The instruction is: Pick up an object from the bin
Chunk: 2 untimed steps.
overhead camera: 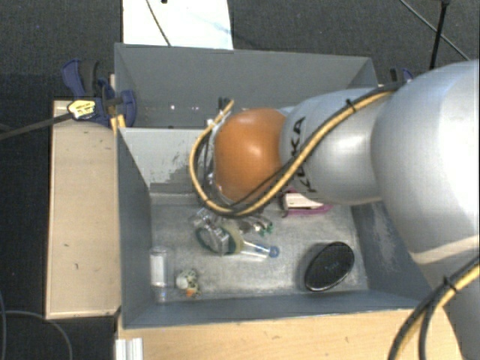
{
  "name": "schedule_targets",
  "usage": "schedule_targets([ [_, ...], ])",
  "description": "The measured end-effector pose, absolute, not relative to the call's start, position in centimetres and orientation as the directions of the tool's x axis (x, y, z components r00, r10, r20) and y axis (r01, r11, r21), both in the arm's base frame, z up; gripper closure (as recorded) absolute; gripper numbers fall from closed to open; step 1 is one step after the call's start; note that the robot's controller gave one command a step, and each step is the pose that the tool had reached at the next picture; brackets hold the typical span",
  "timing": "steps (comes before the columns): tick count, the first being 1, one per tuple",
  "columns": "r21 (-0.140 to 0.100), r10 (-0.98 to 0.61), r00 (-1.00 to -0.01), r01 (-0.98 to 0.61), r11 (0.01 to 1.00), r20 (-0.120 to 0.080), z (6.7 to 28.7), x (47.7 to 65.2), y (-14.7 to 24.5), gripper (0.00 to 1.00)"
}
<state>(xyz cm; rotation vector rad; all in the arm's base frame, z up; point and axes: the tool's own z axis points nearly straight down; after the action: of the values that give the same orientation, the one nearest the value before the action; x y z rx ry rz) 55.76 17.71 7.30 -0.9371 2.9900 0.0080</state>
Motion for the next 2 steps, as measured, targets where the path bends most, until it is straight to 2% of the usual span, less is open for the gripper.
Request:
schedule_targets([
  [1, -0.003, -0.586, -0.811, -0.586, 0.811, -0.011, 19.5, 57.1, 19.2, 1.0],
  [2, -0.001, -0.985, -0.173, -0.985, 0.173, 0.001, 18.9, 56.7, 12.7, 1.0],
])
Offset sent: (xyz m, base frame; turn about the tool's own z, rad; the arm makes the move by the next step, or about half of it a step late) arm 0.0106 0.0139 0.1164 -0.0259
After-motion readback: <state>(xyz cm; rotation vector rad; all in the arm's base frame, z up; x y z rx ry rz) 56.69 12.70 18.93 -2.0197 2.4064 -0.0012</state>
